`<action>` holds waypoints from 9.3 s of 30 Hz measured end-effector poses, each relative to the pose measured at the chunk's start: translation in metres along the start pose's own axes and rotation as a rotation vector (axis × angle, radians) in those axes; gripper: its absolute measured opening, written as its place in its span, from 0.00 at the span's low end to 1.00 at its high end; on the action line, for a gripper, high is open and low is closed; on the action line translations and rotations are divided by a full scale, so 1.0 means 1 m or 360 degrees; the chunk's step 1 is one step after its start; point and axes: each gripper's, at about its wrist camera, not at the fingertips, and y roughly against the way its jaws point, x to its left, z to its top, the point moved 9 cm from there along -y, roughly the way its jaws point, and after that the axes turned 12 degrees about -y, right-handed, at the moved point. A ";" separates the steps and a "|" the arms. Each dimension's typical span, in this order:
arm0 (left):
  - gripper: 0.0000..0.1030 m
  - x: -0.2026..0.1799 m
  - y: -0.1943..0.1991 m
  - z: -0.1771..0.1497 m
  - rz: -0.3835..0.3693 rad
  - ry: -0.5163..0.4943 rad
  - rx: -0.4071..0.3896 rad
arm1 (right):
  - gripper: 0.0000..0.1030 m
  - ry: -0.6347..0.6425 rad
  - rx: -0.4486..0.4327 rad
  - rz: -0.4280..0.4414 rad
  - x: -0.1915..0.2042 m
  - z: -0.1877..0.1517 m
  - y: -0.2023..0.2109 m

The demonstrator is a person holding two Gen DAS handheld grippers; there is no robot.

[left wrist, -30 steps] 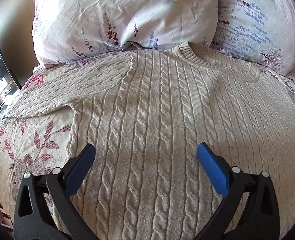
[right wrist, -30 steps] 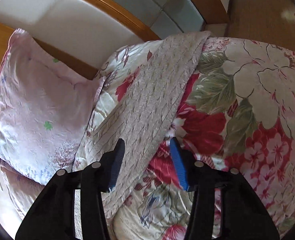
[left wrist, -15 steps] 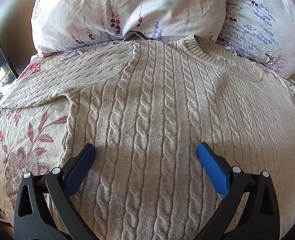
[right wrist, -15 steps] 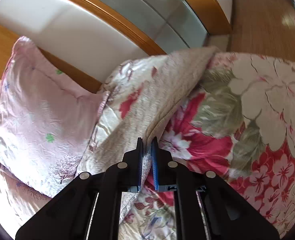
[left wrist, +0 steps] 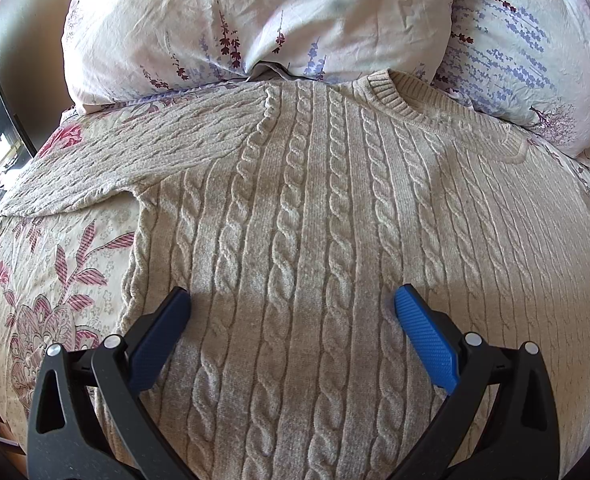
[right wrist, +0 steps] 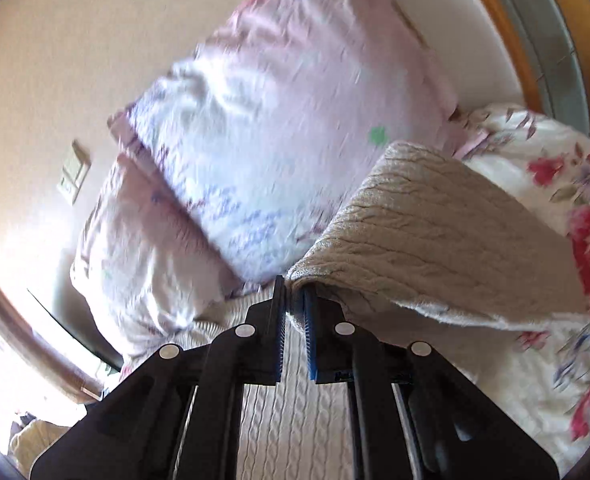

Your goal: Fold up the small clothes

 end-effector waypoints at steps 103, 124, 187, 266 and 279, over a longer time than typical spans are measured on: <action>0.18 0.331 -0.029 -0.033 -0.0507 0.1826 -0.0346 | 0.78 0.0364 0.0680 0.0643 0.162 -0.176 -0.066; 0.05 0.004 0.055 0.126 -0.1310 0.0740 -0.0586 | 0.78 0.0162 0.0151 0.0426 0.111 -0.089 -0.044; 0.77 -0.182 0.063 0.081 -0.1236 -0.0440 -0.0223 | 0.78 -0.0133 -0.0602 0.0215 0.042 0.005 0.034; 0.06 0.064 0.076 0.083 -0.0827 0.0151 -0.0671 | 0.06 0.0858 -0.0395 -0.0308 0.040 -0.028 0.059; 0.06 0.066 0.007 0.118 -0.0813 0.0320 -0.0543 | 0.06 0.0593 -0.0179 -0.0395 0.016 0.004 -0.009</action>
